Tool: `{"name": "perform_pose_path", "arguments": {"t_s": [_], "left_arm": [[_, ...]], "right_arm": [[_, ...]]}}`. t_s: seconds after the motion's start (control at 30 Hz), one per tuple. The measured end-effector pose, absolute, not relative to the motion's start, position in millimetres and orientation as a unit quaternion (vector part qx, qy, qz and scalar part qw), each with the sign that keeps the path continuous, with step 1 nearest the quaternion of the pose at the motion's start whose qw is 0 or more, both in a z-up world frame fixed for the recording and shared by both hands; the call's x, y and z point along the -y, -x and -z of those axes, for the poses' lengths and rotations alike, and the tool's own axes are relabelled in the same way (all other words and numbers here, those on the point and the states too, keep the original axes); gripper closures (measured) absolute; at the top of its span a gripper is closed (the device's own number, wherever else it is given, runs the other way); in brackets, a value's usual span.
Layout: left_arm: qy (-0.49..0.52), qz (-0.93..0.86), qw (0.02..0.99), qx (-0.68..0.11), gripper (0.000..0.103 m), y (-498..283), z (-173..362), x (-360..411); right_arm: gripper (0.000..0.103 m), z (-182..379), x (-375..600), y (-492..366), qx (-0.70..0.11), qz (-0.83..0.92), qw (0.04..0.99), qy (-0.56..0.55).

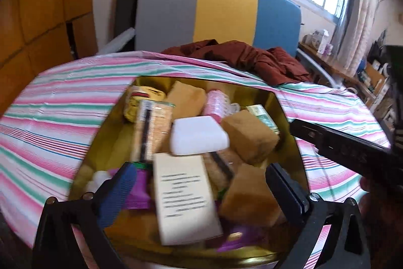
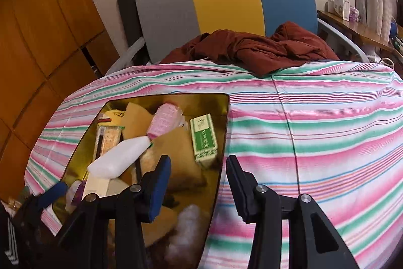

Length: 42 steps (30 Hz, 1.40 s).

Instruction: Organize objects

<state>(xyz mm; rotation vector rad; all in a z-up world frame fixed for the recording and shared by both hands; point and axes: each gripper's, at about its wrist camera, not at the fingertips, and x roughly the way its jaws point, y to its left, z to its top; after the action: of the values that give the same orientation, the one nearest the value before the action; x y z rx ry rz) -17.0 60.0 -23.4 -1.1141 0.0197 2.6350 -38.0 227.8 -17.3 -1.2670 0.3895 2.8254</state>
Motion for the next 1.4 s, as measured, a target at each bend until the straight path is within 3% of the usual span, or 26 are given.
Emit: {"name": "perform_pose_path", "arguments": {"t_s": [0.8,1.4], "left_arm": [[0.396,-0.917,-0.028,-0.043,0.000,17,-14,-7],[0.424,-0.904,-0.021,-0.056,0.000,24,-9,-5]], "right_arm": [[0.056,-17,-175,12,-0.075,-0.897,0.061,0.432],[0.056,-10,-171,17,-0.071,-0.881,0.093,0.458]]}}
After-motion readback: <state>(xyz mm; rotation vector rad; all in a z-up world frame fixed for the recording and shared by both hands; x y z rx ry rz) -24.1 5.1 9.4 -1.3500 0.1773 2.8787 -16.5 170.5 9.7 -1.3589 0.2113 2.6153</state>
